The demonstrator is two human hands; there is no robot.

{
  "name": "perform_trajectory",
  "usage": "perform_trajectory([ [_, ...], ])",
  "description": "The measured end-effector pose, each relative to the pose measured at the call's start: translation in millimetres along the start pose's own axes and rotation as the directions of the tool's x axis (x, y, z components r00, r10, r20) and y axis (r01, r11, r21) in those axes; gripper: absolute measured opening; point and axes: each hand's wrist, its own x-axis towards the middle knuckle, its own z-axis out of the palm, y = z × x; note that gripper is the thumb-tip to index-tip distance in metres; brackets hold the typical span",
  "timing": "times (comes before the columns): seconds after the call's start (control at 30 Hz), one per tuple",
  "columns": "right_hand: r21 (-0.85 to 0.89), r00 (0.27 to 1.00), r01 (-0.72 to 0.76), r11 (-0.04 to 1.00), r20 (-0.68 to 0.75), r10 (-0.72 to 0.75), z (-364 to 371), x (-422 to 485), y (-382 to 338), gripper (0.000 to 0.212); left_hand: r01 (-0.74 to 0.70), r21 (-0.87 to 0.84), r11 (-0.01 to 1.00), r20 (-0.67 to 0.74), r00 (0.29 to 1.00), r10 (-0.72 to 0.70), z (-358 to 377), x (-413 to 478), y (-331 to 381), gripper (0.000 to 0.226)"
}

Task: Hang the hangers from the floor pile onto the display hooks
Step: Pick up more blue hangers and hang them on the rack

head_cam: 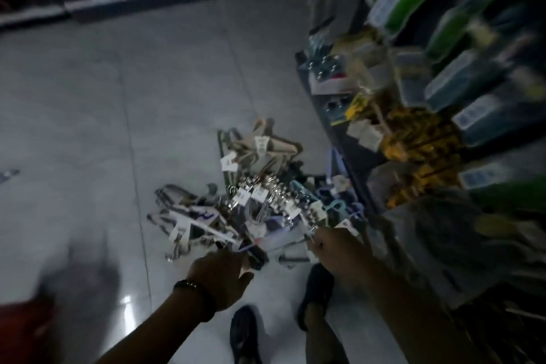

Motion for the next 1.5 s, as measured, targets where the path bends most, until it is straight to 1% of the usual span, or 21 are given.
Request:
perform_trajectory([
  [0.03,0.021,1.0,-0.012,1.0,0.005,0.012,12,27,6,0.031,0.031,-0.033,0.999,-0.001,1.0,-0.031,15,19,-9,0.042],
  [0.13,0.039,0.998,-0.051,0.998,0.037,0.05,46,109,27,0.018,0.13,-0.159,0.979,0.006,0.991,-0.131,64,83,-30,0.039],
  [0.23,0.021,0.988,-0.106,0.994,0.117,0.103,89,200,68,0.023,0.194,-0.25,0.949,0.072,0.981,-0.181,124,161,-44,0.044],
  [0.33,-0.039,0.966,-0.151,0.988,0.205,0.156,142,278,118,0.026,0.224,-0.319,0.921,0.138,0.972,-0.189,187,243,-54,0.041],
  [0.43,-0.131,0.954,-0.098,0.987,0.271,0.131,199,333,154,0.026,0.308,-0.374,0.875,0.181,0.949,-0.257,255,318,-72,0.036],
  [0.53,-0.164,0.942,-0.004,0.986,0.329,0.059,256,377,166,0.025,0.386,-0.402,0.83,0.218,0.921,-0.323,309,373,-95,0.012],
  [0.57,-0.15,0.943,0.041,0.988,0.333,0.011,276,392,164,0.025,0.414,-0.393,0.821,0.224,0.909,-0.351,328,388,-107,0.015],
  [0.63,-0.125,0.942,0.144,0.982,0.323,-0.097,314,423,153,0.036,0.438,-0.32,0.84,0.215,0.897,-0.385,363,414,-130,0.055],
  [0.67,-0.127,0.937,0.195,0.973,0.318,-0.146,329,437,146,0.045,0.446,-0.287,0.848,0.202,0.893,-0.402,377,425,-138,0.068],
  [0.77,-0.206,0.924,0.315,0.926,0.29,-0.25,371,469,132,0.05,0.465,-0.258,0.847,0.201,0.883,-0.424,413,443,-154,0.064],
  [0.83,-0.284,0.923,0.312,0.907,0.319,-0.217,400,485,133,0.059,0.46,-0.172,0.871,0.179,0.884,-0.431,431,450,-160,0.057],
  [0.9,-0.32,0.918,0.29,0.902,0.36,-0.168,421,490,139,0.081,0.463,-0.099,0.881,0.163,0.881,-0.444,445,452,-166,0.049],
  [0.93,-0.338,0.918,0.294,0.894,0.36,-0.166,428,489,142,0.08,0.468,-0.08,0.88,0.168,0.876,-0.451,449,450,-168,0.045],
  [1.0,-0.408,0.92,0.342,0.847,0.331,-0.213,434,483,145,0.06,0.472,-0.055,0.88,0.187,0.871,-0.455,453,444,-173,0.033],
  [1.07,-0.439,0.92,0.368,0.82,0.298,-0.254,430,471,143,0.05,0.444,-0.031,0.895,0.175,0.884,-0.433,447,432,-179,0.025],
  [1.2,-0.166,0.899,0.303,0.938,0.375,-0.224,409,441,126,0.052,0.344,-0.072,0.936,0.043,0.939,-0.342,411,389,-191,0.036],
  [1.27,-0.052,0.877,0.343,0.938,0.376,-0.3,394,424,113,0.059,0.325,-0.145,0.935,-0.079,0.938,-0.338,392,364,-196,0.036],
  [1.33,-0.013,0.868,0.378,0.926,0.353,-0.349,379,404,100,0.064,0.375,-0.241,0.895,-0.174,0.891,-0.42,380,341,-196,0.047],
  [1.4,-0.089,0.896,0.37,0.925,0.296,-0.33,371,381,87,0.061,0.485,-0.412,0.772,-0.233,0.763,-0.603,376,321,-189,0.068],
  [1.47,-0.049,0.926,0.291,0.955,0.267,-0.268,369,355,72,0.051,0.533,-0.637,0.557,-0.19,0.592,-0.783,378,306,-175,0.079],
  [1.5,-0.023,0.94,0.247,0.969,0.248,-0.234,370,342,65,0.04,0.513,-0.771,0.376,-0.066,0.524,-0.849,378,300,-169,0.087],
])
